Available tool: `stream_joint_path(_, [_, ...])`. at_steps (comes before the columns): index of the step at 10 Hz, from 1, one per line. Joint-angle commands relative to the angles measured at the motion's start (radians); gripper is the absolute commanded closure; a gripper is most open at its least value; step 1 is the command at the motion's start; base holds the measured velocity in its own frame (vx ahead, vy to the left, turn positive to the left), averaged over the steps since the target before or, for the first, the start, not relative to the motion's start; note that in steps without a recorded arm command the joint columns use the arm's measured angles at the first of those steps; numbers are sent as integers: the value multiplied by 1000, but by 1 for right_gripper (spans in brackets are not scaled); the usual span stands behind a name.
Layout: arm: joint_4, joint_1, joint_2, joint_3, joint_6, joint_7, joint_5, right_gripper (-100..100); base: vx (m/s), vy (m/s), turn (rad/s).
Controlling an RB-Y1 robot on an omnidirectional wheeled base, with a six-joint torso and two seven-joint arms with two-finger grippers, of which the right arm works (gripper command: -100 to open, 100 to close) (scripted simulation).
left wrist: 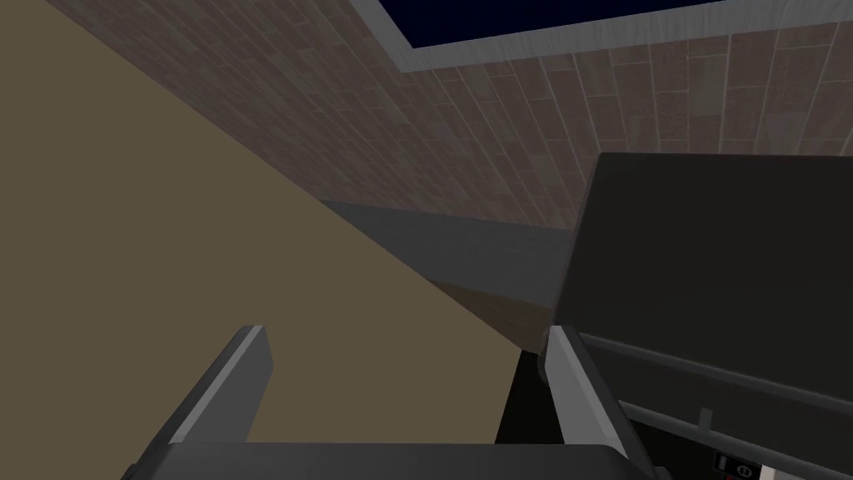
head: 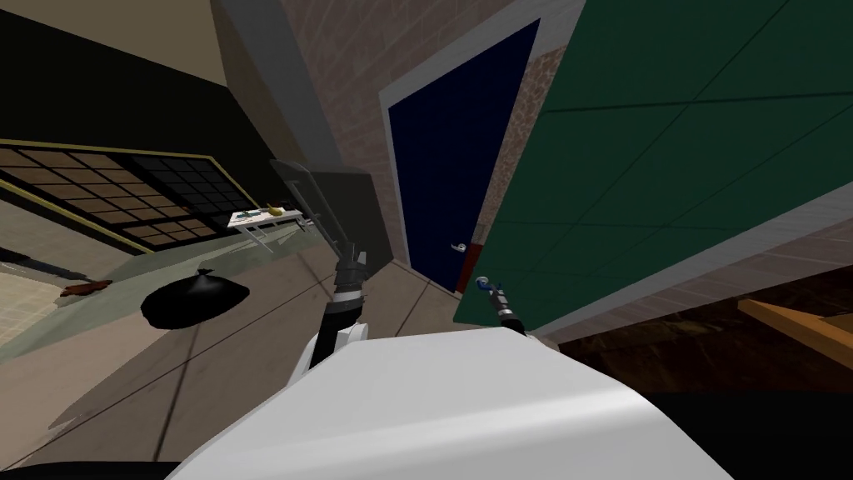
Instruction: Pull the door open
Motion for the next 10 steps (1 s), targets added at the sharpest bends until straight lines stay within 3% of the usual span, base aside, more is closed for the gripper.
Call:
stream_joint_path(1, [8,12,-6,19,-26,-19,13,100,-248,-34,96])
stream_joint_path(5, [8,42,-33,53,-78,-63,36,100,-233,-61,102])
stream_joint_path(6, [-6,48,-31,47,-60,-56,33,100,-82,-24,6])
stream_joint_path(7, [2,72,-41,58,-96,-70,39,100,-124,-32,127])
stream_joint_path(10, [12,104,-59,70,-154,-90,47,100,-147,-52,131])
